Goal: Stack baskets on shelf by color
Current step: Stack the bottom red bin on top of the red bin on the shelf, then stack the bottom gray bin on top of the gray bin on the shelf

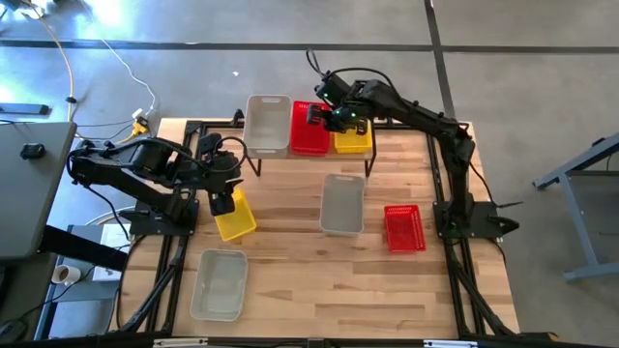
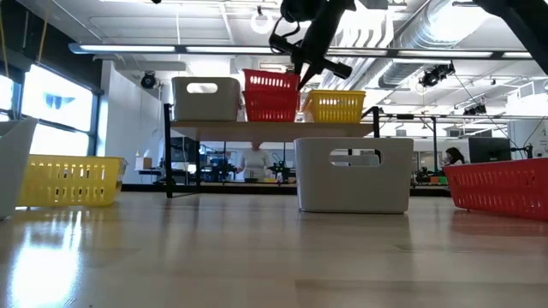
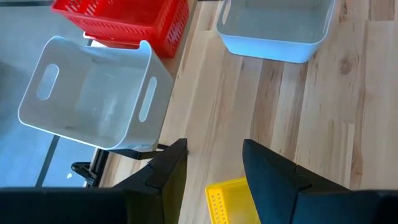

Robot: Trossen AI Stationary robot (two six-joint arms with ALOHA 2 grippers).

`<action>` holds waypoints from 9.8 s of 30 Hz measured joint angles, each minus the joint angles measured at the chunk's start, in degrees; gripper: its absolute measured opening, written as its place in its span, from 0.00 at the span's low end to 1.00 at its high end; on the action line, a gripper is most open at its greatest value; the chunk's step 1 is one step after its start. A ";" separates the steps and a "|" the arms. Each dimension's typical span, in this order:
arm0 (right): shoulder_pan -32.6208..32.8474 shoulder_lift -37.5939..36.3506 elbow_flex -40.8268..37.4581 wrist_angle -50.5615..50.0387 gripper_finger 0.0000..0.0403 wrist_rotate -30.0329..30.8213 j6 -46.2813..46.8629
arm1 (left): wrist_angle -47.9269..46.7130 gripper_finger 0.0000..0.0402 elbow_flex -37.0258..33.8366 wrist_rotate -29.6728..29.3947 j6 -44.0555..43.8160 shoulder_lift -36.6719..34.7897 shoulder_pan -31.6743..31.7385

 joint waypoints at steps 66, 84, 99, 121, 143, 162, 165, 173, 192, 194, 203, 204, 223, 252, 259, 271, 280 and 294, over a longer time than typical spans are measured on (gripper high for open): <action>20.61 0.27 8.85 -20.36 0.21 12.31 -27.38 | -7.50 0.36 0.00 8.84 -17.36 0.00 -8.65; 31.19 0.27 8.85 -20.59 0.21 13.62 -21.96 | -7.26 0.36 0.00 16.74 -34.21 0.00 -27.58; 36.11 0.27 8.83 -21.50 0.34 13.12 -23.33 | -5.02 0.40 0.00 20.26 -40.70 3.99 -36.61; 39.52 0.27 8.81 -21.86 0.35 11.80 -28.03 | 5.54 0.41 0.00 17.06 -46.15 25.35 -52.77; 39.48 0.29 8.79 -21.63 0.35 11.89 -28.29 | 13.59 0.40 0.00 18.87 -42.86 40.18 -51.41; 39.50 0.29 8.79 -21.66 0.35 11.94 -29.37 | 13.81 0.38 -0.04 21.94 -42.79 48.39 -50.73; 39.50 0.29 8.79 -21.66 0.35 11.94 -29.38 | 14.14 0.31 -0.04 22.17 -43.27 48.39 -50.68; 39.50 0.29 8.79 -22.39 0.35 11.48 -30.89 | 14.62 0.02 -0.04 23.32 -44.68 48.39 -50.62; 39.50 -4.51 8.79 -24.16 0.35 13.41 -31.96 | 9.32 0.00 13.63 22.45 -48.00 48.04 -48.24; 39.50 -5.27 8.77 -24.20 0.35 14.14 -32.25 | 6.93 0.00 16.17 21.84 -47.75 48.02 -47.71; 39.41 -7.84 8.79 -24.23 0.35 15.59 -34.30 | -3.34 0.00 28.13 19.34 -43.78 48.00 -43.93; 39.41 -8.00 8.79 -24.23 0.35 16.13 -34.32 | -4.54 0.00 29.30 19.13 -42.99 47.98 -43.34; 39.39 -8.43 8.79 -24.21 0.35 22.72 -35.30 | -10.08 0.00 35.52 10.77 -21.88 38.98 -25.82; 29.91 -8.52 8.79 -24.21 0.35 24.70 -29.20 | -10.10 0.00 35.47 8.75 21.08 22.60 15.41; 27.94 -8.52 8.79 -24.20 0.35 24.70 -27.85 | -10.02 0.00 35.27 14.21 29.86 23.12 26.03; 25.22 -8.52 8.79 -24.12 0.35 24.74 -27.64 | -10.12 0.00 24.28 20.88 31.42 21.98 33.11; 24.72 -8.52 8.79 -23.93 0.35 25.38 -27.74 | -10.08 0.00 23.30 20.85 34.54 22.54 32.44; 24.76 -8.52 8.79 -23.93 0.35 25.28 -27.77 | -10.06 0.00 23.30 18.32 34.58 27.36 32.61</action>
